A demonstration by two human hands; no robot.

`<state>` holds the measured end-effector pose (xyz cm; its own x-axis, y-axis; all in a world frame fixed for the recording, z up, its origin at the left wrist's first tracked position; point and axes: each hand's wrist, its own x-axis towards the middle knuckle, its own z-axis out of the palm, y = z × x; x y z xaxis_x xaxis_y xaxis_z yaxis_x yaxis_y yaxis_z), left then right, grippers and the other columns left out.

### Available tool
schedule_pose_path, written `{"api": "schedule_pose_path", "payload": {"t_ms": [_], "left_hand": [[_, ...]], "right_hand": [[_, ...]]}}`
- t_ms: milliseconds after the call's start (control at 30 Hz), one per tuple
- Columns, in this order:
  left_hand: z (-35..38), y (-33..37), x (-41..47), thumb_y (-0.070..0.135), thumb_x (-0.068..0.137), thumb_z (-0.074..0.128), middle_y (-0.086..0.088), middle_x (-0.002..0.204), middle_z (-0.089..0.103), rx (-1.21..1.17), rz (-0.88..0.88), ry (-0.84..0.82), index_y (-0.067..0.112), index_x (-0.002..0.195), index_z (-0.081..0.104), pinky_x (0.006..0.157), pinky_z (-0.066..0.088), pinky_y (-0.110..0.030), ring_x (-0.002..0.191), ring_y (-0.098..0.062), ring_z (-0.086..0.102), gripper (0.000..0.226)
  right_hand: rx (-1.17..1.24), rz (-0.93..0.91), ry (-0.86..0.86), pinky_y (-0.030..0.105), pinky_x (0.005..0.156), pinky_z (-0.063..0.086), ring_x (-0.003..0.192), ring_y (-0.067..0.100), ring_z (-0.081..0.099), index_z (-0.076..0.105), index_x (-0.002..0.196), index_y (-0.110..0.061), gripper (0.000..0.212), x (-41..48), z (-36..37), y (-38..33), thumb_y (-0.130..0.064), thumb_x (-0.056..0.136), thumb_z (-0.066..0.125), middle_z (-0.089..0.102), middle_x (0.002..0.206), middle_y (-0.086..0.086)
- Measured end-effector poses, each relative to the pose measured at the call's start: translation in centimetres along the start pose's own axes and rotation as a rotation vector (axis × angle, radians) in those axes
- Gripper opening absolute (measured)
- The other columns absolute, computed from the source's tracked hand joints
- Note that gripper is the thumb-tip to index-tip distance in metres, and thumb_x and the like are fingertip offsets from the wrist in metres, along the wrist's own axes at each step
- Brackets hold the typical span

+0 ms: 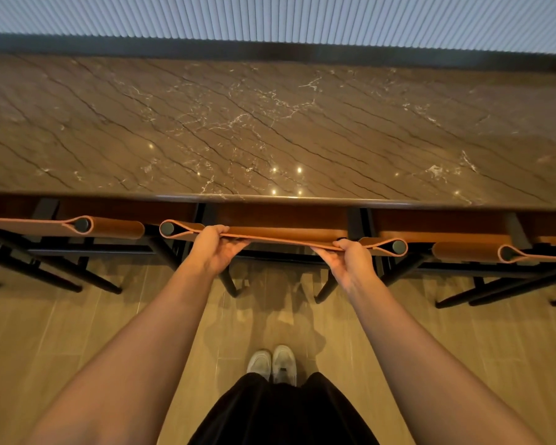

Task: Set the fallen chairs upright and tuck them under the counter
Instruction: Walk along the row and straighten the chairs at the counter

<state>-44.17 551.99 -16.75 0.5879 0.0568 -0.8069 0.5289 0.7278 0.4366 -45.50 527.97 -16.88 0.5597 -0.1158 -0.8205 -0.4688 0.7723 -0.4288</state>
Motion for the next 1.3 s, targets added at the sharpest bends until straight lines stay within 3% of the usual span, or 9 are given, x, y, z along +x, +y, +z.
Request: {"api": "schedule_pose_path", "payload": {"t_ms": [133,400,533,767,867,967,1033,1167,1300], "left_hand": [[0.3,0.6,0.5,-0.001,0.098,0.035,-0.028,0.131,0.050,-0.046,-0.017,-0.018,-0.004,0.137,0.033,0.099,0.042,-0.059,0.121,-0.044,0.050,0.039],[1.5,-0.3,0.5,-0.001,0.097,0.039,-0.025,0.113,0.060,-0.025,-0.008,-0.055,-0.003,0.126,0.044,0.086,0.052,-0.050,0.097,-0.037,0.062,0.030],[2.0,-0.5,1.1,-0.002,0.096,0.041,-0.025,0.114,0.058,-0.033,-0.019,-0.039,-0.001,0.118,0.046,0.092,0.049,-0.052,0.096,-0.037,0.061,0.023],[1.1,-0.6,1.1,0.006,0.098,0.044,-0.023,0.114,0.063,0.052,-0.023,-0.080,0.000,0.113,0.051,0.084,0.055,-0.045,0.103,-0.034,0.064,0.018],[0.6,-0.6,0.9,0.018,0.098,0.050,-0.020,0.117,0.063,0.182,0.006,-0.099,0.007,0.112,0.054,0.086,0.054,-0.043,0.104,-0.032,0.064,0.019],[0.5,-0.5,0.3,0.030,0.095,0.056,-0.020,0.117,0.060,0.222,0.030,-0.098,0.011,0.111,0.054,0.093,0.050,-0.044,0.110,-0.032,0.059,0.025],[0.5,-0.5,-0.6,0.033,0.093,0.057,-0.020,0.119,0.059,0.209,0.047,-0.104,0.012,0.108,0.055,0.094,0.049,-0.044,0.114,-0.033,0.057,0.025],[0.8,-1.3,-3.0,0.029,0.094,0.057,-0.022,0.134,0.050,0.192,0.100,-0.130,0.011,0.118,0.050,0.099,0.047,-0.046,0.122,-0.034,0.052,0.031],[1.0,-3.0,-6.2,0.023,0.094,0.056,-0.019,0.143,0.043,0.210,0.144,-0.187,0.009,0.141,0.036,0.098,0.047,-0.046,0.124,-0.033,0.051,0.053]], "right_hand": [[0.040,0.009,-0.005,0.059,0.083,0.053,0.118,0.046,0.053,0.044,0.130,-0.005,0.037,0.3,0.7,-0.5,0.008,0.095,0.040,0.051,0.132,0.022],[-0.056,-0.022,0.032,0.052,0.070,0.057,0.111,0.042,0.059,0.046,0.127,-0.003,0.032,0.8,0.9,-2.9,0.005,0.096,0.043,0.054,0.129,0.022],[-0.062,-0.008,0.035,0.052,0.076,0.056,0.115,0.041,0.057,0.046,0.121,-0.004,0.025,0.9,0.9,-3.8,0.004,0.097,0.043,0.054,0.126,0.023],[-0.079,0.006,-0.016,0.051,0.081,0.057,0.109,0.038,0.062,0.051,0.106,-0.006,0.008,0.6,0.6,-3.8,-0.009,0.098,0.050,0.062,0.115,0.021],[-0.185,0.040,-0.047,0.045,0.091,0.054,0.107,0.035,0.065,0.053,0.108,-0.007,0.026,0.5,0.0,-3.9,-0.031,0.097,0.054,0.063,0.121,0.023],[-0.296,0.023,-0.079,0.042,0.090,0.054,0.112,0.032,0.063,0.048,0.123,-0.012,0.043,-0.2,-0.6,-3.8,-0.045,0.096,0.050,0.058,0.131,0.022],[-0.316,-0.007,-0.091,0.043,0.091,0.053,0.114,0.031,0.062,0.040,0.140,-0.016,0.053,-1.0,-1.1,-3.5,-0.047,0.097,0.047,0.056,0.135,0.019],[-0.333,-0.069,-0.139,0.044,0.097,0.050,0.116,0.030,0.061,0.032,0.147,-0.017,0.055,-3.3,-2.0,-3.0,-0.044,0.100,0.043,0.060,0.131,0.016],[-0.384,-0.120,-0.216,0.039,0.097,0.049,0.113,0.027,0.063,0.045,0.140,-0.012,0.049,-6.4,-3.7,-2.3,-0.042,0.101,0.040,0.063,0.127,0.013]]}}
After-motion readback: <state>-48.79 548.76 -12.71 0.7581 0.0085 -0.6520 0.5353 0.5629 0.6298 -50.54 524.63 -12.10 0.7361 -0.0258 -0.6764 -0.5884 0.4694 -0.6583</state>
